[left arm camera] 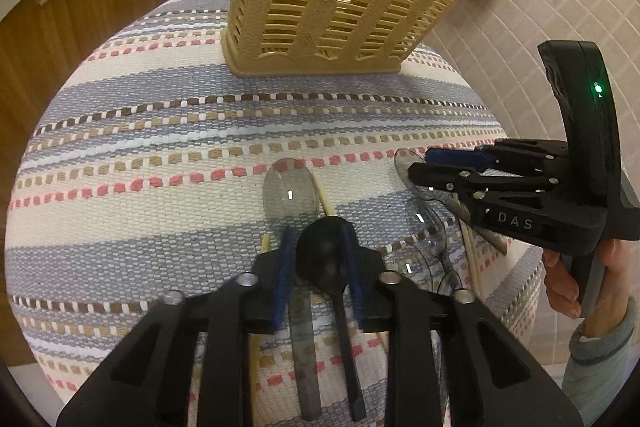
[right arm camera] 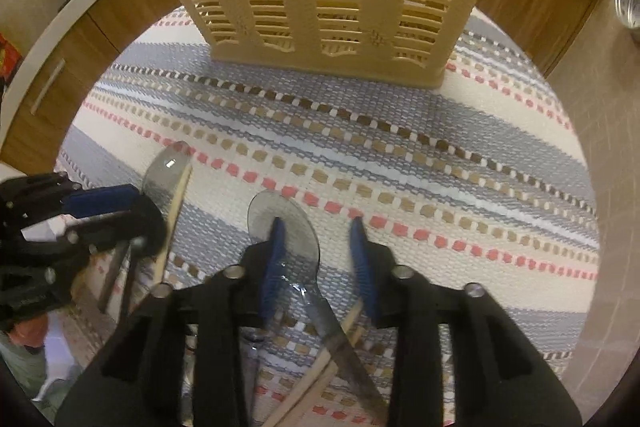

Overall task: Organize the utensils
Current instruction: 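Grasp the black plastic spoon with the left tool while the right tool grasps a clear plastic spoon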

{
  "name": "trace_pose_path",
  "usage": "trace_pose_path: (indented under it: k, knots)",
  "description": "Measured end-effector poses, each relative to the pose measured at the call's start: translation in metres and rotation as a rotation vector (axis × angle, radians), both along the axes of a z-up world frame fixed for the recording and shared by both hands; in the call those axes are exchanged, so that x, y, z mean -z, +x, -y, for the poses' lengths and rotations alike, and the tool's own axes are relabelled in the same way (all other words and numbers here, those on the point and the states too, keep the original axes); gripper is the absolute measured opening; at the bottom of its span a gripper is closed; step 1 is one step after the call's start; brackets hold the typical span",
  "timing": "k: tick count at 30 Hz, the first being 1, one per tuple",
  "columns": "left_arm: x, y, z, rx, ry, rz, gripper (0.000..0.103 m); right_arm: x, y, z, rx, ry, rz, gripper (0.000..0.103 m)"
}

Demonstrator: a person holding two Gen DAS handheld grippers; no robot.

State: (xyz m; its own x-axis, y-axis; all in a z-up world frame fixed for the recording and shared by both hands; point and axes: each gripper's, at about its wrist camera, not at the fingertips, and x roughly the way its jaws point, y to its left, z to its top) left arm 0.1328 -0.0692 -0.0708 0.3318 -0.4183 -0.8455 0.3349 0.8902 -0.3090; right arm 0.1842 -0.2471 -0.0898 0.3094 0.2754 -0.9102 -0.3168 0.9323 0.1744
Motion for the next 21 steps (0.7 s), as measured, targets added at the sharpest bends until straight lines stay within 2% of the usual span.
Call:
trace_pose_path:
  k: [4,9,16,18,19,21]
  knots:
    - [-0.003,-0.003,0.003,0.010,-0.006,0.007,0.001,-0.001,-0.006,0.003,0.010,0.008,0.011,0.006]
    - [-0.011,-0.006,0.007,0.018,-0.035,0.031,0.000,-0.005,-0.013,0.008,0.054,-0.021,0.033,0.003]
    - [-0.015,0.009,0.009,0.025,-0.074,0.033,0.000,-0.013,-0.006,0.034,0.145,0.026,0.051,0.003]
    - [-0.017,0.014,0.012,0.032,-0.077,0.029,0.000,-0.017,-0.005,0.038,0.164,0.041,0.066,0.005]
    - [-0.018,0.019,0.014,0.034,-0.074,0.028,0.000,-0.017,-0.004,0.042,0.153,0.073,0.051,0.011]
    - [-0.017,0.020,0.014,0.036,-0.072,0.029,0.000,-0.016,-0.001,0.045,0.132,0.151,0.012,0.032]
